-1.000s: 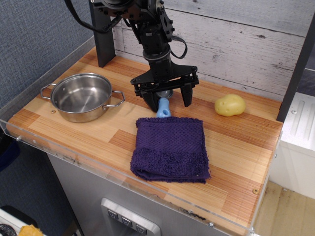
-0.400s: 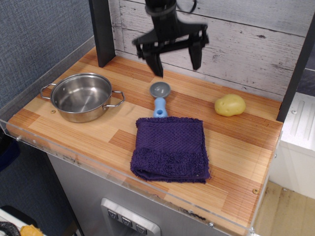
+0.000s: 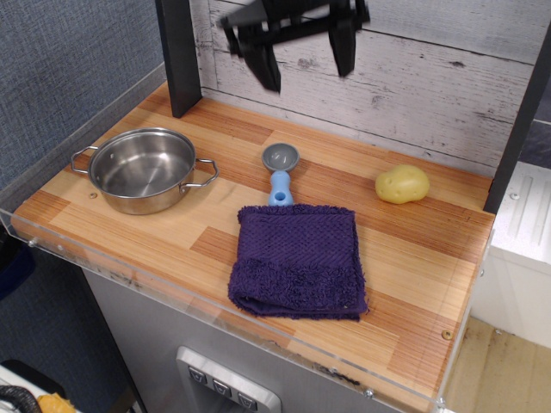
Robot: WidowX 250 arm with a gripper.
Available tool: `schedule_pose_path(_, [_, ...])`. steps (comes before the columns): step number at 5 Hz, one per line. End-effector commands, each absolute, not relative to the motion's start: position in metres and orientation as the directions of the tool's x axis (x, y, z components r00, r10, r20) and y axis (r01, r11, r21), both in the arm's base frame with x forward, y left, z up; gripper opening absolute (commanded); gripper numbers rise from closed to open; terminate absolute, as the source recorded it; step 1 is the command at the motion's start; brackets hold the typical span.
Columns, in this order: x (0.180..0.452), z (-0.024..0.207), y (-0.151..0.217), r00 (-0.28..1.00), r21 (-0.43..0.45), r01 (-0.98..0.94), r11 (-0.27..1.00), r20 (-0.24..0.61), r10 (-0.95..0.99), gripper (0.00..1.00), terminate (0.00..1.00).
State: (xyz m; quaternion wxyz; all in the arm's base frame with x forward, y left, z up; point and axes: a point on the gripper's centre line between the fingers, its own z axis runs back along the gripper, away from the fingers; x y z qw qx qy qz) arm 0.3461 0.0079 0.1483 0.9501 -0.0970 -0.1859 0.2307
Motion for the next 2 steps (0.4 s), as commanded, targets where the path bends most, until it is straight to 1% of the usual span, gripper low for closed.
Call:
schedule_pose_path(1, [0.3405,0.1612,0.0018,0.812,-0.281,-0.390,0.877,0.344,0.472,1.00,0.00])
schedule_pose_path(2, [0.3405,0.1612,0.0018,0.812,-0.281,-0.390,0.877,0.344,0.472,1.00,1.00])
